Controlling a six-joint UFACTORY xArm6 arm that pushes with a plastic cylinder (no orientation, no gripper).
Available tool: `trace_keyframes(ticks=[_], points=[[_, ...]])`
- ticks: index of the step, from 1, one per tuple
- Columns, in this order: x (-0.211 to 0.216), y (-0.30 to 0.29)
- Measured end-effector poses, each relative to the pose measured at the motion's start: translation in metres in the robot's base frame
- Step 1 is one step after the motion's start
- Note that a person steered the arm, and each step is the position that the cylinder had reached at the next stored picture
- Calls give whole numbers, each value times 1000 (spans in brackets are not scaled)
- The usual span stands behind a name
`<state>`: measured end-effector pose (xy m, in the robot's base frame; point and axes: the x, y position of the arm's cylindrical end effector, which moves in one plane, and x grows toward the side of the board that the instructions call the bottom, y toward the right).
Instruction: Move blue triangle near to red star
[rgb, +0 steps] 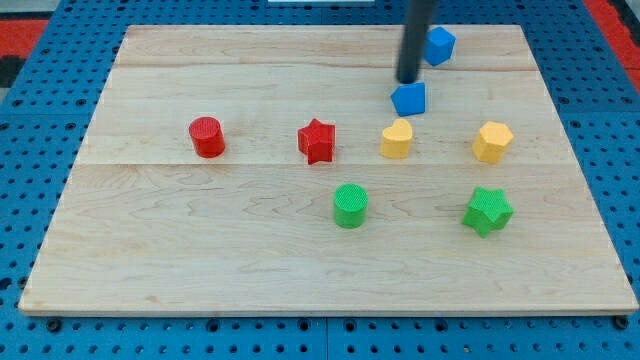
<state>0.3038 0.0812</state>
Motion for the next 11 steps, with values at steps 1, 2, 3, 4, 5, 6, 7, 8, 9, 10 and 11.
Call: trace_keyframes(ticks=[1,2,3,4,5,6,7,8,9,10,11], points=[[16,15],[-7,22],[-9,80],[16,79],[33,40],[38,2],[39,2],[48,8],[49,-18],[72,-21],[82,-27]])
